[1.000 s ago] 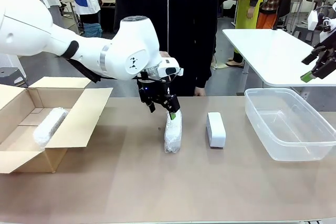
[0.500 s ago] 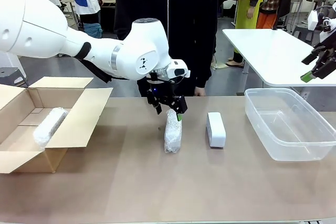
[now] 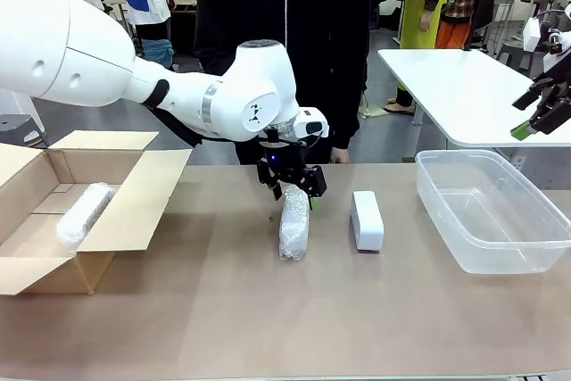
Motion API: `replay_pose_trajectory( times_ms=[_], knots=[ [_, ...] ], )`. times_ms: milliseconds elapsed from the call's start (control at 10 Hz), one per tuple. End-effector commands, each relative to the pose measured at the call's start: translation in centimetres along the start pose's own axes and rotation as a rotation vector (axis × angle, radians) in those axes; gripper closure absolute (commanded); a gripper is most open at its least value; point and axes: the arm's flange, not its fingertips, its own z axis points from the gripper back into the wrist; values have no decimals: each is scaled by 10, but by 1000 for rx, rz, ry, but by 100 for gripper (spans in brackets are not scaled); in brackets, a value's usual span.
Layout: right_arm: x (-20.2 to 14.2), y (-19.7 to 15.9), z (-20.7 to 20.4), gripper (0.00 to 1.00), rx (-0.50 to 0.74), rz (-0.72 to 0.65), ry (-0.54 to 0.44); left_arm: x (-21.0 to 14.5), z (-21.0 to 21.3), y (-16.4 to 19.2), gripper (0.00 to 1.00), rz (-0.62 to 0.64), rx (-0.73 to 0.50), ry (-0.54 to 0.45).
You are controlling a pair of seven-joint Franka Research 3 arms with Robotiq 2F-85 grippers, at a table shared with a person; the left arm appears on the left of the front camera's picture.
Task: Separate and place wrapped and unwrapped clocks.
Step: Pick up the Digital clock indicated by the person.
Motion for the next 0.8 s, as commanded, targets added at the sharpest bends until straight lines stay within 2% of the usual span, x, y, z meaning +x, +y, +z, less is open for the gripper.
replay_pose_trajectory(
  times_ms=[0, 700],
  knots=[
    [-1, -1, -2, 0, 7, 1, -13, 9, -4, -1, 0, 46, 39, 16],
    [-1, -1, -2, 0, 7, 1, -13, 10, -30, 12, 0, 86, 74, 63]
  ],
)
